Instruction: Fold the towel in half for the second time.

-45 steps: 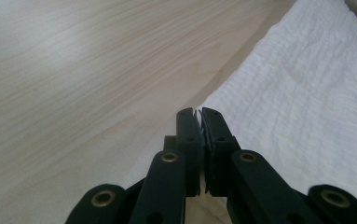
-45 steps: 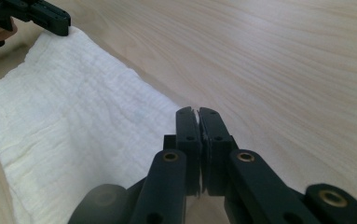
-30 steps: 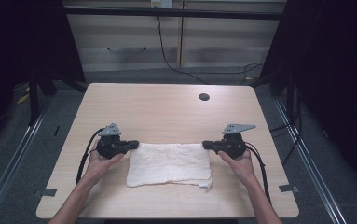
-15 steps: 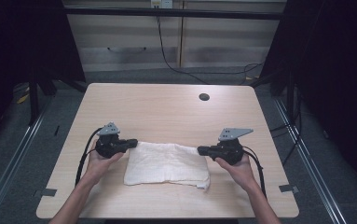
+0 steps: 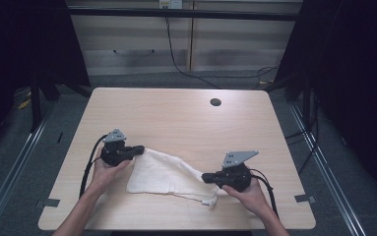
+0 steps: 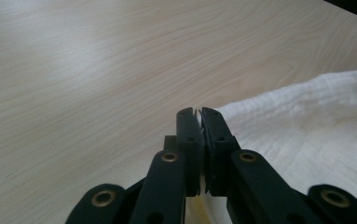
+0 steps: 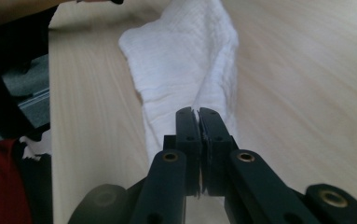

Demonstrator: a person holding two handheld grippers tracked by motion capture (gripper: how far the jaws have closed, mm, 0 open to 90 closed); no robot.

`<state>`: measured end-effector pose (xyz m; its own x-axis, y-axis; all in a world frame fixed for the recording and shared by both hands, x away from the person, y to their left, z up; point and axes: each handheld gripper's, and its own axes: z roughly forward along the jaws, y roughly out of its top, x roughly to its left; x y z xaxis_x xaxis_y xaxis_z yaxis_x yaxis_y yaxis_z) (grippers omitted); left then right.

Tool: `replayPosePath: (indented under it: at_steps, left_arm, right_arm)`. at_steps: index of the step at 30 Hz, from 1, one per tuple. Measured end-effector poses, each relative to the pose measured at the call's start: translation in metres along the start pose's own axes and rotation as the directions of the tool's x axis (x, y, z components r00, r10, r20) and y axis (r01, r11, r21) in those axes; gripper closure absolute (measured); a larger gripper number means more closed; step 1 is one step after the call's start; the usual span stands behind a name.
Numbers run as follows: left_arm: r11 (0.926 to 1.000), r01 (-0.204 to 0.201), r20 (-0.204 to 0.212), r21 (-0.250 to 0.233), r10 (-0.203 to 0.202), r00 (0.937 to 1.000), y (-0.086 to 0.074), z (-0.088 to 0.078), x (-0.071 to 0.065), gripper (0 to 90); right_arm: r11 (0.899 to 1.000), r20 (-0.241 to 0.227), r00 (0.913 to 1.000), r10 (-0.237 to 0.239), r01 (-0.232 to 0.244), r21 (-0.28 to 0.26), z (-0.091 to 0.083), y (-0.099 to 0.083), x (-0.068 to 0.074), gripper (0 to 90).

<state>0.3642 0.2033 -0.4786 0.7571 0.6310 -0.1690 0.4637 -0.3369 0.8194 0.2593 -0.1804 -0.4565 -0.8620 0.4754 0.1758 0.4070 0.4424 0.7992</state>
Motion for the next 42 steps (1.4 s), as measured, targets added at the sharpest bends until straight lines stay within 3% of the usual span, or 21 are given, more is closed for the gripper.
replayPosePath:
  at_steps: [8, 13, 17, 20, 24, 26, 29, 35, 37, 42]
  left_arm:
    - [0.9999, -0.012, 0.005, 0.008, 0.012, 0.9999, -0.001, 0.002, -0.003, 86.9]
    - [0.9993, -0.035, 0.013, 0.014, 0.035, 0.9993, 0.001, 0.004, -0.009, 86.9]
    - [0.9998, -0.018, 0.013, -0.003, 0.018, 0.9998, 0.003, 0.004, -0.009, 86.9]
    - [0.9997, -0.023, 0.008, -0.010, 0.023, 0.9997, 0.005, 0.003, -0.010, 86.9]
    - [0.9992, -0.027, 0.010, -0.028, 0.027, 0.9996, 0.008, 0.002, -0.014, 86.8]
    - [0.9989, -0.030, 0.017, -0.036, 0.030, 0.9994, 0.011, 0.002, -0.016, 86.8]
    - [0.9980, -0.035, 0.022, -0.052, 0.037, 0.9991, 0.015, 0.001, -0.020, 86.8]
    - [0.9953, -0.056, 0.045, -0.079, 0.060, 0.9972, 0.031, 0.009, -0.029, 86.8]
    - [0.9939, -0.068, 0.060, -0.086, 0.074, 0.9955, 0.035, 0.010, -0.035, 86.8]
    - [0.9898, -0.126, 0.088, -0.068, 0.131, 0.9874, 0.032, 0.007, -0.052, 86.8]
  right_arm:
    - [0.995, -0.033, 0.9993, 0.018, -0.015, 0.096, 0.007, -0.022, 0.008, 87.5]
    - [0.981, -0.054, 0.9976, 0.043, -0.032, 0.191, 0.019, -0.033, 0.005, 87.6]
    - [0.979, -0.051, 0.9966, 0.064, -0.053, 0.197, 0.024, -0.033, 0.002, 88.1]
    - [0.979, -0.001, 0.9983, 0.058, -0.056, 0.196, 0.025, -0.030, -0.004, 88.2]
    - [0.982, 0.086, 0.9944, 0.061, -0.076, 0.175, 0.024, -0.029, -0.017, 88.3]
    - [0.981, 0.083, 0.9919, 0.097, -0.109, 0.161, 0.023, -0.029, -0.027, 88.3]
    - [0.979, 0.130, 0.9848, 0.114, -0.134, 0.154, 0.020, -0.029, -0.039, 88.3]
    - [0.974, 0.224, 0.9618, 0.157, -0.188, 0.126, 0.011, -0.029, -0.066, 88.4]
    - [0.972, 0.227, 0.9573, 0.179, -0.209, 0.112, 0.010, -0.031, -0.071, 88.4]
    - [0.973, 0.245, 0.9543, 0.172, -0.204, 0.112, 0.011, -0.031, -0.068, 88.4]
